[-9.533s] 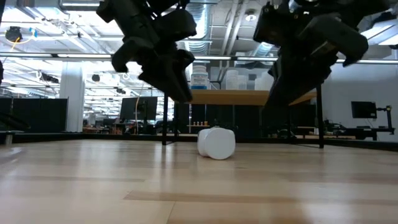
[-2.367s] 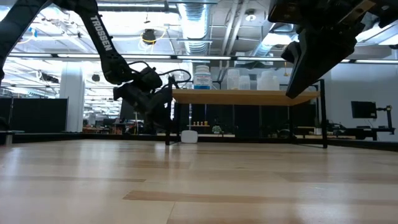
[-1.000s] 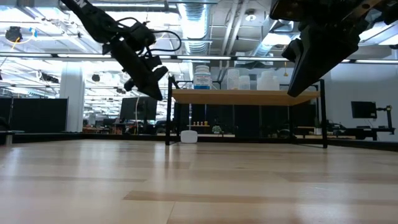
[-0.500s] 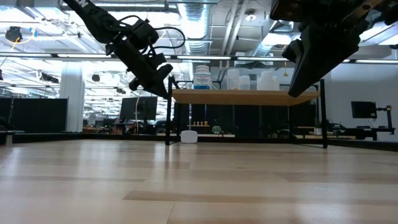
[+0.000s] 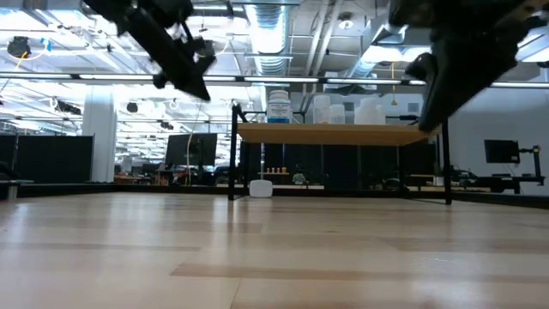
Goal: Pick and place medicine bottles onto shelf by color
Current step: Move the shelf slightly to the center of the table
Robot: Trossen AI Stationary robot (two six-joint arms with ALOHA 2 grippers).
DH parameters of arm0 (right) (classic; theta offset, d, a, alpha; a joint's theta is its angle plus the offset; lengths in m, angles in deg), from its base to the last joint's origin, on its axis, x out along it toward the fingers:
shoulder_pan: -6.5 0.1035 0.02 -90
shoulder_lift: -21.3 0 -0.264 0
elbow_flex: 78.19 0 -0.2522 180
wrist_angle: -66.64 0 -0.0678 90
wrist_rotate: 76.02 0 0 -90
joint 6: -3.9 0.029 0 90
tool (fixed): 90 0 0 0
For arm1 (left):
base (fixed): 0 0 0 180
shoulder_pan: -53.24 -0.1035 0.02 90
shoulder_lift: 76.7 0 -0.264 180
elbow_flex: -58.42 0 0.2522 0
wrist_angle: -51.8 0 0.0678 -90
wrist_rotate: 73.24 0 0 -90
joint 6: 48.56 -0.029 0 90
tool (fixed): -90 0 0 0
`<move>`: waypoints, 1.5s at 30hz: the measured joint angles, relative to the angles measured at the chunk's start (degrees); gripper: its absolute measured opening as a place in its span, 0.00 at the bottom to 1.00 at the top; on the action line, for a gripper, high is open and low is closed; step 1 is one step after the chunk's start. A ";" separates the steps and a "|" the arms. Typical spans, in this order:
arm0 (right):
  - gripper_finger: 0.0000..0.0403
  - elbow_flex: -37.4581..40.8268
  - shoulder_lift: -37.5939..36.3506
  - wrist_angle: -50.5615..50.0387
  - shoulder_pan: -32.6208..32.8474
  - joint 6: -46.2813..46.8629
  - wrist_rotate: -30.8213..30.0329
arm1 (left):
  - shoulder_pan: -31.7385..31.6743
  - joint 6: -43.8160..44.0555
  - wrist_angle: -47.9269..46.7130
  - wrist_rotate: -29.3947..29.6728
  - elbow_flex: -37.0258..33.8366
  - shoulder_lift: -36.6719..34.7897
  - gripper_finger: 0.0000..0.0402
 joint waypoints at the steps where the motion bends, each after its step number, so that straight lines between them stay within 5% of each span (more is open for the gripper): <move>1: 0.02 0.00 -1.16 -0.85 0.30 0.06 -2.38 | 0.40 0.41 -0.44 -1.28 0.00 -1.86 0.00; 12: 0.02 -0.02 -21.80 -9.07 -0.46 5.40 -46.80 | 11.49 -0.98 -5.20 -12.65 0.00 -13.17 0.00; 17: 0.02 -0.04 -30.98 -9.42 -6.76 4.11 -59.26 | 17.40 -3.48 -6.16 -12.57 0.00 -13.26 0.00; 24: 0.01 -0.07 -37.98 -18.19 -25.53 5.03 -58.32 | 22.55 -5.65 -7.84 -12.27 0.00 -13.24 0.00; 32: 0.01 -0.02 -38.75 -35.13 -53.99 17.36 -31.89 | 23.67 -6.24 -9.79 -11.72 0.00 -13.24 0.00; 40: 0.01 0.00 -31.01 -28.09 -70.75 6.71 -14.56 | 23.65 -7.19 -9.79 -10.56 0.00 -13.24 0.00; 45: 0.01 0.00 -24.73 -23.32 -75.51 1.84 -11.66 | 23.65 -7.19 -9.97 -10.57 0.00 -13.23 0.00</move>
